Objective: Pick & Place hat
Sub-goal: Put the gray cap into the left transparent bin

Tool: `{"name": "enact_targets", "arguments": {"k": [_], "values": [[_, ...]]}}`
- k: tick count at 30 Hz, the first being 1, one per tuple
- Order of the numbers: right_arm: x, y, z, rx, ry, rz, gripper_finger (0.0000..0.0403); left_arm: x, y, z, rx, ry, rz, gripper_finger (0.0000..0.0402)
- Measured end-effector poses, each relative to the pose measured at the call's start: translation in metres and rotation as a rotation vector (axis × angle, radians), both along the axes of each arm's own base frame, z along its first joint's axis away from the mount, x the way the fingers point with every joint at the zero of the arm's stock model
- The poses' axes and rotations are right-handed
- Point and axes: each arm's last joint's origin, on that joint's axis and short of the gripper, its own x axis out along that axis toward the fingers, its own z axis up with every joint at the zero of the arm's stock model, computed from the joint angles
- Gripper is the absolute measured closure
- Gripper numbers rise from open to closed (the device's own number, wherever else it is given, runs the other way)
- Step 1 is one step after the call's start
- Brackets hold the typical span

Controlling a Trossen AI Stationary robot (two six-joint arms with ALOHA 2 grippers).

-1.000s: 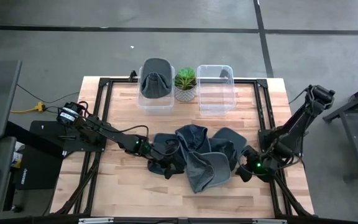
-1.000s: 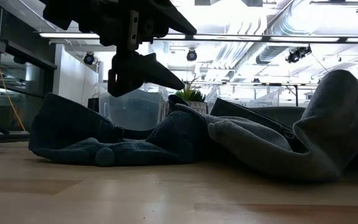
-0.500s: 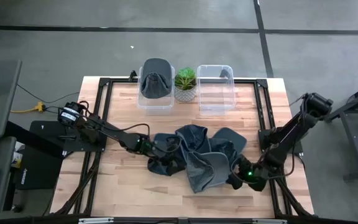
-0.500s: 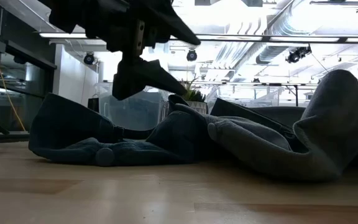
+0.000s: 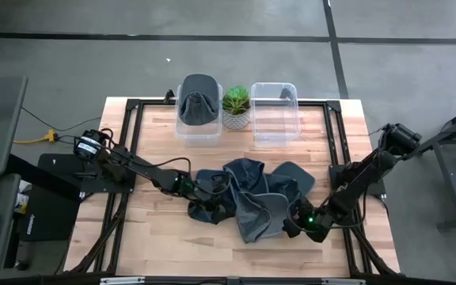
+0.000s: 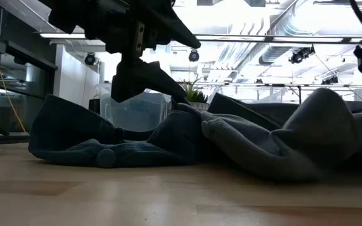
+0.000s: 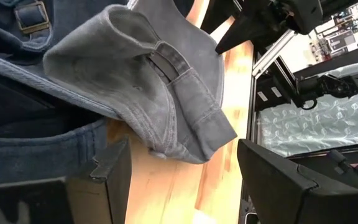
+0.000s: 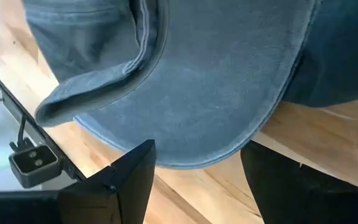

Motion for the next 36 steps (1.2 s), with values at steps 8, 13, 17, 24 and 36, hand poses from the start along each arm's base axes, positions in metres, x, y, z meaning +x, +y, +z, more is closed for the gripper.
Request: {"name": "enact_targets", "arguments": {"k": [8, 13, 17, 24, 36], "values": [[0.002, -0.01, -0.004, 0.001, 0.083, -0.05, 0.0171, 0.001, 0.0, -0.003, -0.034, 0.016, 0.033, 0.0166], [0.005, -0.016, -0.005, -0.036, 0.083, -0.077, 0.0171, 0.006, 0.0, -0.021, -0.04, 0.066, 0.084, 0.0166], [0.01, -0.02, -0.004, -0.047, 0.055, -0.089, 0.0171, 0.009, -0.002, -0.03, -0.064, 0.082, 0.087, 0.0166], [0.016, -0.022, -0.002, -0.055, 0.014, -0.083, 0.0189, 0.013, -0.003, -0.036, -0.091, 0.07, 0.093, 0.0166], [0.017, -0.02, 0.0, -0.051, -0.011, -0.025, 0.037, 0.014, 0.001, -0.036, -0.1, 0.075, 0.095, 0.0166]]}}
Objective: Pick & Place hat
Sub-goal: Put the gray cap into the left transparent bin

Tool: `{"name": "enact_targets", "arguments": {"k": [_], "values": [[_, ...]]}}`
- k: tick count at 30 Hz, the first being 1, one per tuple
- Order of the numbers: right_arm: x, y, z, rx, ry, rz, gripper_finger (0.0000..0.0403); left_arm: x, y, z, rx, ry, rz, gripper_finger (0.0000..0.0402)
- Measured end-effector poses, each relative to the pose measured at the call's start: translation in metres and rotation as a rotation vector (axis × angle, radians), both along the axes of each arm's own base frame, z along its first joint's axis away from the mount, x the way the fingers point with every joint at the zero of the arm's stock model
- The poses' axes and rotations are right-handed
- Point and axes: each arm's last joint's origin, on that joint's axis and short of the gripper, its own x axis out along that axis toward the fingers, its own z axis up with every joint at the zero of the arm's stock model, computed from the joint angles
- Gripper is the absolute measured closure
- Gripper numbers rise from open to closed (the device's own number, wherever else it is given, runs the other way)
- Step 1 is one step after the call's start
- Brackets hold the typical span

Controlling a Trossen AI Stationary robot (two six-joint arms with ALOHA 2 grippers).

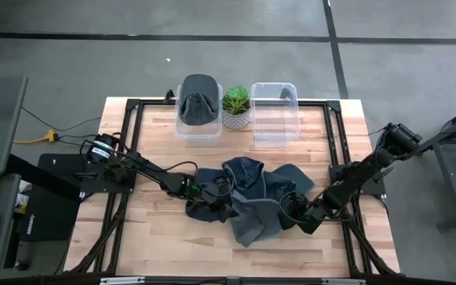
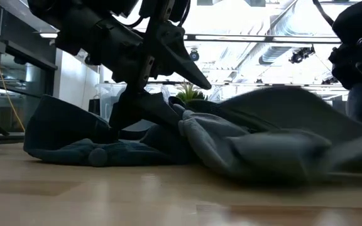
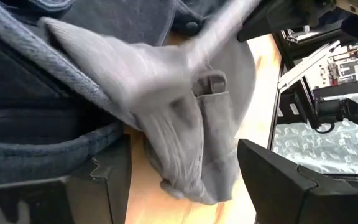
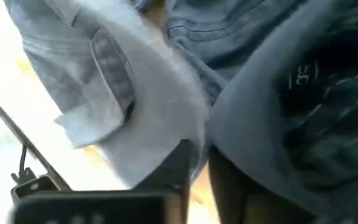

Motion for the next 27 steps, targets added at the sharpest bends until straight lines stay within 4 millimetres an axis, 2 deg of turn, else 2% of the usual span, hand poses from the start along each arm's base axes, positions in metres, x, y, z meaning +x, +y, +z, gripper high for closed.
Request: {"name": "enact_targets", "arguments": {"k": [2, 11, 18, 21, 27], "values": [[0.001, 0.001, 0.001, -0.006, -0.021, 0.019, 0.0391, 0.0, 0.0, 0.0, -0.007, 0.002, -0.012, 0.0166], [0.003, 0.007, 0.008, 0.016, -0.083, 0.096, 0.0398, 0.0, -0.002, 0.002, -0.039, -0.011, -0.057, 0.0166], [-0.004, 0.013, 0.033, 0.04, -0.152, 0.224, 0.04, 0.008, -0.002, 0.014, -0.075, -0.048, -0.139, 0.0166], [-0.009, 0.008, 0.042, 0.008, -0.148, 0.256, 0.0401, 0.014, 0.006, 0.02, -0.079, -0.065, -0.161, 0.0166], [-0.022, -0.003, 0.045, -0.027, -0.053, 0.306, 0.0402, 0.021, 0.022, 0.026, -0.095, -0.087, -0.151, 0.0166]]}}
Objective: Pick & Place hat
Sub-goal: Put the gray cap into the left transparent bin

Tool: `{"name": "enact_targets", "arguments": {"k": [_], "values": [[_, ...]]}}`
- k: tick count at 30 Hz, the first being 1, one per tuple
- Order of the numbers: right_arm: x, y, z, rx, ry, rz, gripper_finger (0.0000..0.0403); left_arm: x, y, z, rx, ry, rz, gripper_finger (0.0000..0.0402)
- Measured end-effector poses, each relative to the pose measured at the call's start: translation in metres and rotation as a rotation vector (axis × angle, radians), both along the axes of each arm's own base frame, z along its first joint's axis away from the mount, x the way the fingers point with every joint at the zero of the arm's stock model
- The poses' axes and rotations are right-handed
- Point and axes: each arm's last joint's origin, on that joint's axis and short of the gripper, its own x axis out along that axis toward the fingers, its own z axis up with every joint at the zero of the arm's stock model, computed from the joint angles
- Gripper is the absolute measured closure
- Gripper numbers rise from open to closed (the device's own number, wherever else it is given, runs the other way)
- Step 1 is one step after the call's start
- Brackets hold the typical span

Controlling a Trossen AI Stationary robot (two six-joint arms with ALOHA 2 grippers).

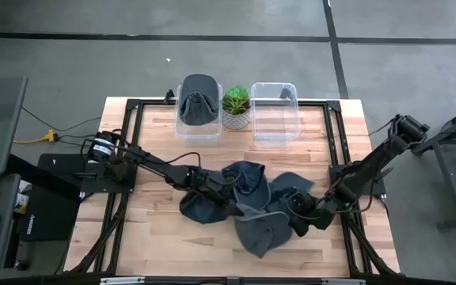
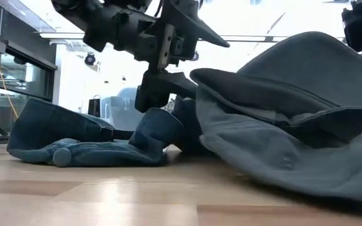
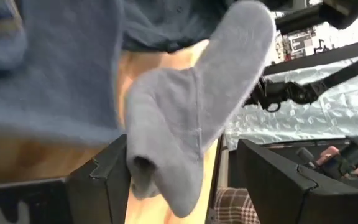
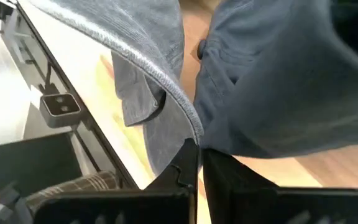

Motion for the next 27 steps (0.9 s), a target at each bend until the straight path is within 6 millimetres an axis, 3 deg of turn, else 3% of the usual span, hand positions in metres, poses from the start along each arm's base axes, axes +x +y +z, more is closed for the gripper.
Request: {"name": "enact_targets", "arguments": {"k": [13, 20, 27], "values": [[0.0, -0.01, -0.008, -0.024, 0.069, 0.098, 0.0403, 0.001, 0.01, 0.0, 0.095, -0.048, -0.103, 0.0166], [0.007, -0.018, -0.007, -0.044, 0.043, 0.116, 0.0403, 0.015, 0.009, 0.023, 0.445, -0.144, -0.253, 0.0166], [0.014, -0.027, -0.008, -0.065, 0.032, 0.067, 0.0403, 0.033, 0.01, 0.053, 0.727, -0.088, -0.294, 0.0166]]}}
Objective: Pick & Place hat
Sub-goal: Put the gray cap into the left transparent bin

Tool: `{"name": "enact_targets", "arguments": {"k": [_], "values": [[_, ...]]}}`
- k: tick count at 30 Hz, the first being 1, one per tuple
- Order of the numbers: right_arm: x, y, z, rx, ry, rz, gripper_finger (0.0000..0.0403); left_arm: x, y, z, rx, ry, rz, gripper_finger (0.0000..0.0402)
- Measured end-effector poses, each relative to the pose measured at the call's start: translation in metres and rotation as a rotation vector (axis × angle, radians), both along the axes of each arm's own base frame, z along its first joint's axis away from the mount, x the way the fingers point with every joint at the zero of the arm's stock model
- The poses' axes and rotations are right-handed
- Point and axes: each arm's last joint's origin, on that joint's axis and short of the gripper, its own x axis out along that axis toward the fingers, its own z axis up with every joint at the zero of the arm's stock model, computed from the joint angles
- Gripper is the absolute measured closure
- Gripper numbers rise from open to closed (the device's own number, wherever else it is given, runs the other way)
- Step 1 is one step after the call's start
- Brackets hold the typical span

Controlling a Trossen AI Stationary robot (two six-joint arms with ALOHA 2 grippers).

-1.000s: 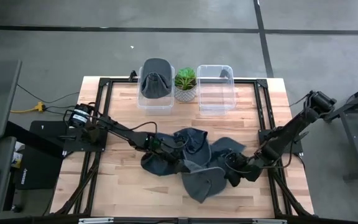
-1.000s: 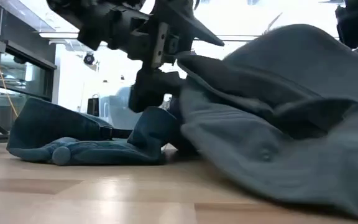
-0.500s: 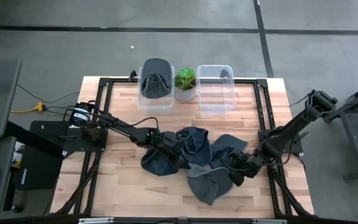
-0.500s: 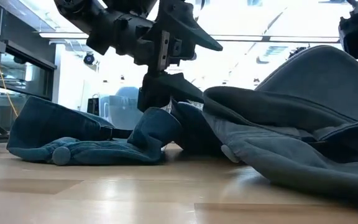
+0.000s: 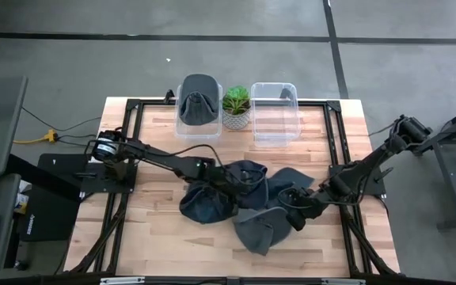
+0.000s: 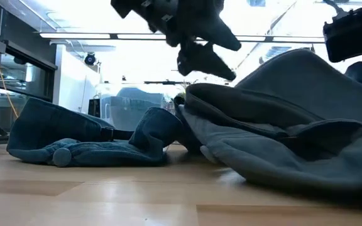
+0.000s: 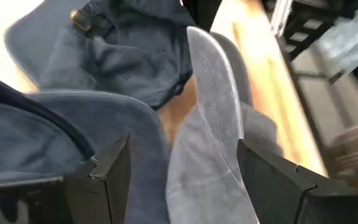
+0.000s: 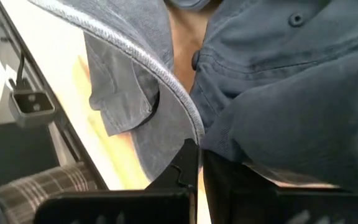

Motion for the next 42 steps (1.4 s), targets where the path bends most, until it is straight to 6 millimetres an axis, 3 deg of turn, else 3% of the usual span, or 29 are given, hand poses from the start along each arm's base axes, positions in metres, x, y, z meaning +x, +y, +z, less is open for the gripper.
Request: {"name": "enact_targets", "arguments": {"k": [10, 20, 32, 42], "values": [[0.01, -0.015, 0.0, -0.007, -0.014, -0.073, 0.0402, 0.0, -0.002, -0.006, 0.107, 0.17, -0.136, 0.0166], [0.015, -0.023, 0.001, -0.024, -0.03, -0.073, 0.0402, -0.006, -0.008, -0.011, 0.26, 0.185, -0.257, 0.0164], [0.019, -0.025, 0.003, -0.009, -0.069, -0.113, 0.0402, -0.008, -0.012, -0.012, 0.387, 0.174, -0.305, 0.0094], [0.029, -0.032, 0.009, 0.033, -0.152, -0.193, 0.0402, -0.011, -0.023, -0.013, 0.539, 0.171, -0.309, 0.009]]}}
